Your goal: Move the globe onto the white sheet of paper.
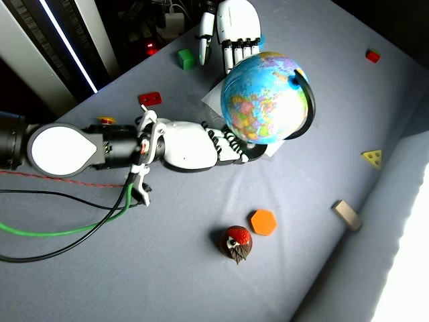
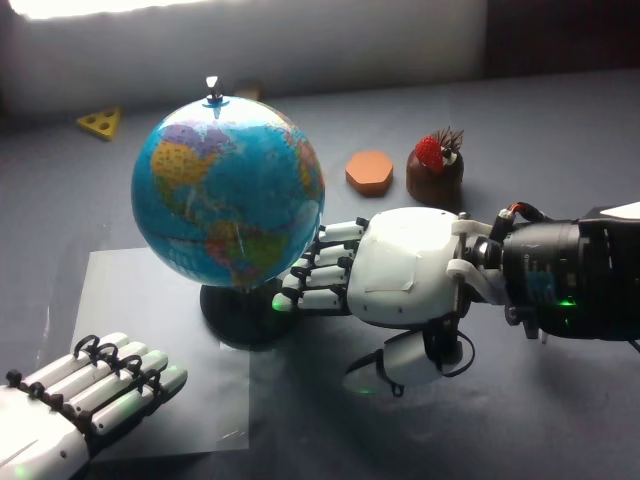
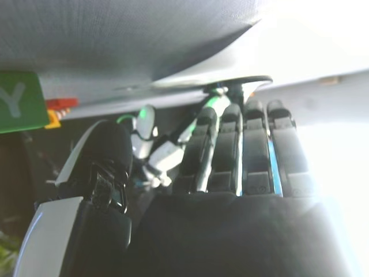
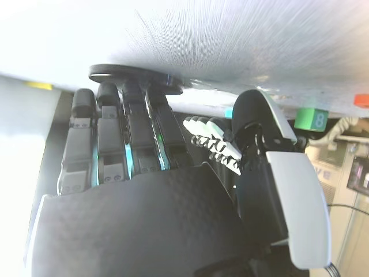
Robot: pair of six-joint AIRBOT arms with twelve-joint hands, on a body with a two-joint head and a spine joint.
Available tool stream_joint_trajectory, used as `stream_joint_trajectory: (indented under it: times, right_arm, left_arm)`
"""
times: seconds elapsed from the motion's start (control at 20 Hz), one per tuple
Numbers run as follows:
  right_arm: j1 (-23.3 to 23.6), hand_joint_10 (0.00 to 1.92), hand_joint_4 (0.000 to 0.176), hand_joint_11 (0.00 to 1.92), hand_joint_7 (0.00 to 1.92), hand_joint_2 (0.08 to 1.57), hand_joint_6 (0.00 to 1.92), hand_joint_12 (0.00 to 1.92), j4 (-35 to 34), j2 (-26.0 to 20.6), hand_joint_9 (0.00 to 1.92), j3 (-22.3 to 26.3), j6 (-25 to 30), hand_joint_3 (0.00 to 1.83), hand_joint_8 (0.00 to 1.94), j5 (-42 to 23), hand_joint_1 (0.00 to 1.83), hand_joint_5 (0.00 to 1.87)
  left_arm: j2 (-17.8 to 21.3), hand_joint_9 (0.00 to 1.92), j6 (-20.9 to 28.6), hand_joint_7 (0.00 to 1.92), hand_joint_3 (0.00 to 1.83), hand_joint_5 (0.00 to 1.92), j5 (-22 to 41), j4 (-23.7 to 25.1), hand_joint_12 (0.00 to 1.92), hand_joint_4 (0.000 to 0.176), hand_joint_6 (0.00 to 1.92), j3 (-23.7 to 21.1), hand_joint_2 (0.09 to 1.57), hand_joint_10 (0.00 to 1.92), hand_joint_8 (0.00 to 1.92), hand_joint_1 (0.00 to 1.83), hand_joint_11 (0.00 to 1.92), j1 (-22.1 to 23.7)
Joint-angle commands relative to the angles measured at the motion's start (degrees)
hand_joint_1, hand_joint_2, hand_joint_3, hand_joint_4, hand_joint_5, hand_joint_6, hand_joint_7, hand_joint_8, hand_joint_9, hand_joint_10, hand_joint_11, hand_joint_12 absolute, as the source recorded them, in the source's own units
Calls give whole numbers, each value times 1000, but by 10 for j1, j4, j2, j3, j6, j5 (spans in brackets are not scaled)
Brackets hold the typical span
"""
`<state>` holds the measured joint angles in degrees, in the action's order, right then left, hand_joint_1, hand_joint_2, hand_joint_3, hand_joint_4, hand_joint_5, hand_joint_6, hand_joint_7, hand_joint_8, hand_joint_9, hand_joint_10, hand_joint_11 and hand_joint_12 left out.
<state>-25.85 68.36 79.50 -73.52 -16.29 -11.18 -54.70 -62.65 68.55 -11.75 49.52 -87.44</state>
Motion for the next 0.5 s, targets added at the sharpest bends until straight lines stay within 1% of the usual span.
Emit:
stream_joint_trajectory:
  times: [0.0,0.2,0.45]
  right_arm:
    - [-6,2,0,0,192,1293,2,268,16,13,134,4,-2,0,3,20,0,198]
    - [0,2,0,0,193,1293,3,265,39,31,134,4,-5,0,2,27,0,191]
    - [11,1,0,0,196,1292,8,266,40,51,134,4,-5,0,3,44,0,203]
  left_arm:
    - [3,0,4,0,1,0,64,4,0,0,0,2,1371,0,0,0,0,1]
    - [0,0,3,0,1,0,64,6,0,0,0,11,1371,0,0,0,0,2]
    - [2,0,1,0,1,0,58,-2,0,0,0,14,1371,0,0,0,0,0]
